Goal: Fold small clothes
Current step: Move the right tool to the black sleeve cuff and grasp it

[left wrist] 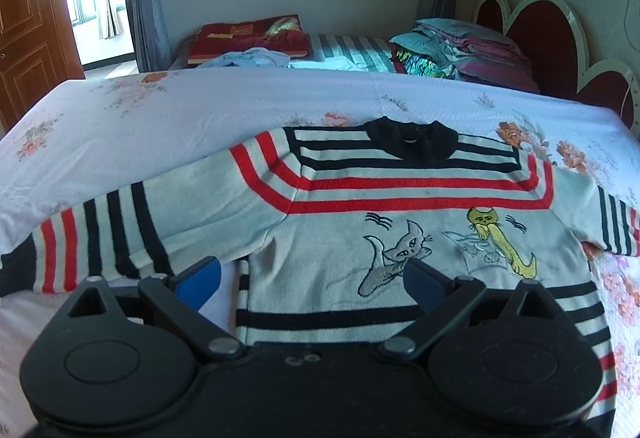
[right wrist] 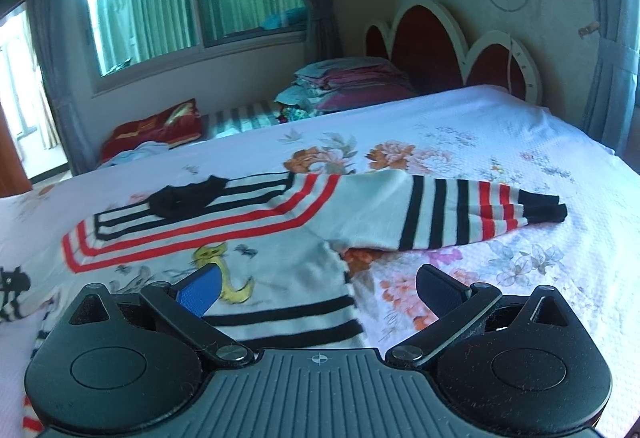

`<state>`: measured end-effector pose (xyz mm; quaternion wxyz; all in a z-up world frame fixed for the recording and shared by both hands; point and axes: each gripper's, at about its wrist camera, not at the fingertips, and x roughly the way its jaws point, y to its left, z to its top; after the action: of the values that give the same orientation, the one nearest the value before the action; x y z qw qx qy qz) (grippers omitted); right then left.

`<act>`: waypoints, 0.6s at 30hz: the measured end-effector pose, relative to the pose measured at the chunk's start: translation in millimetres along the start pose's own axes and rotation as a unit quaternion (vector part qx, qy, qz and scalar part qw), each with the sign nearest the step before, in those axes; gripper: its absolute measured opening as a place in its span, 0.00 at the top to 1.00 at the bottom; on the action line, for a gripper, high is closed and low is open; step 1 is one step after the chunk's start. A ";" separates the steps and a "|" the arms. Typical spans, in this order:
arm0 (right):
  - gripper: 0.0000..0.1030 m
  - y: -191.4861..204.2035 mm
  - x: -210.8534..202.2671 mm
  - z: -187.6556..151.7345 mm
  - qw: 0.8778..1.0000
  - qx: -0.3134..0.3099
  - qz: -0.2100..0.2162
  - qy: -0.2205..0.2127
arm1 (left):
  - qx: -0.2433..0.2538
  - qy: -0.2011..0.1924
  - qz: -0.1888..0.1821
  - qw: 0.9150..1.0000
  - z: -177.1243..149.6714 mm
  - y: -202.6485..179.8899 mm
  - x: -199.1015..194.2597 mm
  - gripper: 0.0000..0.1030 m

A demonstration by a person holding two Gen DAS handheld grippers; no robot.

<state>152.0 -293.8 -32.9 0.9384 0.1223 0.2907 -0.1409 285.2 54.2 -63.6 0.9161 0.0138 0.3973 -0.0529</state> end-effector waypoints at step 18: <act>0.28 -165.3 114.9 28.3 0.994 0.080 -0.046 0.051 | -0.008 0.028 0.032 0.999 19.5 -76.9 61.3 0.05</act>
<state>201.9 -478.7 -101.2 0.9022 0.1900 0.3312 -0.2005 332.7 -28.9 -93.8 0.9057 0.0212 0.4229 -0.0197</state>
